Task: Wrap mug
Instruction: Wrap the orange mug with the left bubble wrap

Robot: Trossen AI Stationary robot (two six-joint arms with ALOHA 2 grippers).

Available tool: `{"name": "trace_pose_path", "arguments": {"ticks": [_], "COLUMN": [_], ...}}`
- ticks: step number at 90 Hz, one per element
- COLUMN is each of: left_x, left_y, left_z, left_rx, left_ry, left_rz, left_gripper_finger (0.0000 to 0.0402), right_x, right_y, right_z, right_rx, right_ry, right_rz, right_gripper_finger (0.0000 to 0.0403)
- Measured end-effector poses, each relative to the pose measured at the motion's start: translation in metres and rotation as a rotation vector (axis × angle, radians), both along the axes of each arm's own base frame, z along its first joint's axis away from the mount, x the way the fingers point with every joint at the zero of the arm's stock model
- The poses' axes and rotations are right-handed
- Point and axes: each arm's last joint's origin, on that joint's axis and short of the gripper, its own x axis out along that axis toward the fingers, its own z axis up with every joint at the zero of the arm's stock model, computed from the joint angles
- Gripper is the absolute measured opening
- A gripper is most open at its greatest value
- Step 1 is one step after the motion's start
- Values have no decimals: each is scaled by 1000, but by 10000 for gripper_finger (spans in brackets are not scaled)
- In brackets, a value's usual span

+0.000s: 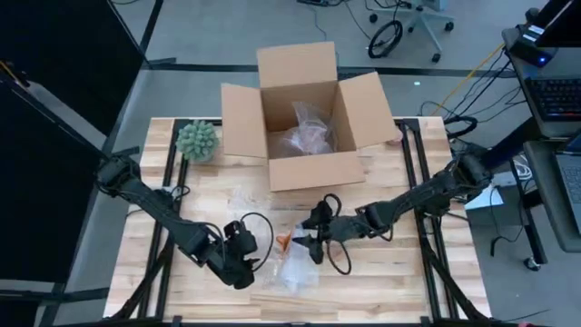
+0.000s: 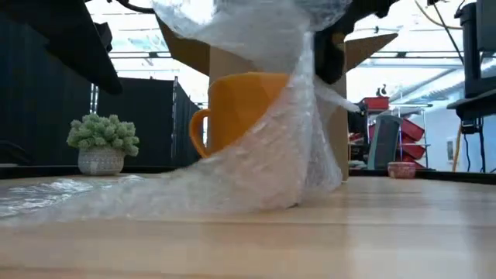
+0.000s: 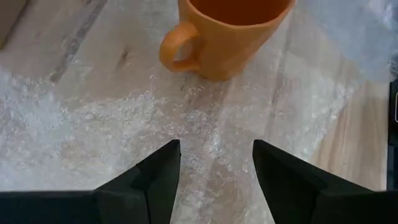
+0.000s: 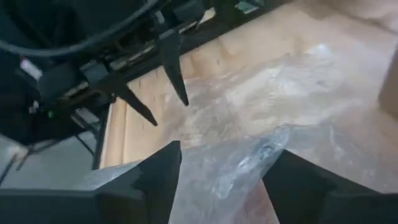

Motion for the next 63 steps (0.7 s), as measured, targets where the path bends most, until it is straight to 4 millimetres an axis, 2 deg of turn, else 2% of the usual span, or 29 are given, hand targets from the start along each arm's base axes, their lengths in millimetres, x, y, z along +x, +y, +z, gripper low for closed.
{"name": "trace_pose_path", "arguments": {"ticks": [24,32,49,56,63], "left_x": [1,4,23,35,46], "left_y": [0,-2,-8,-2,6], "left_z": [1,8,40,40,31], "left_rx": [8,-3,44,56,60], "left_ry": [-16,-28,-255,-300,-284], "left_rz": [11,15,3,-7,16], "left_gripper_finger": [189,189,189,189,189], "right_x": [16,21,22,22,23], "right_y": [-5,-6,-5,-6,-9], "right_z": [-30,-35,-38,-37,-37], "right_rx": [-167,-203,-268,-273,-273], "right_ry": [29,9,7,0,-1], "right_rz": [100,128,160,156,150], "right_gripper_finger": [197,197,197,197,197]}}
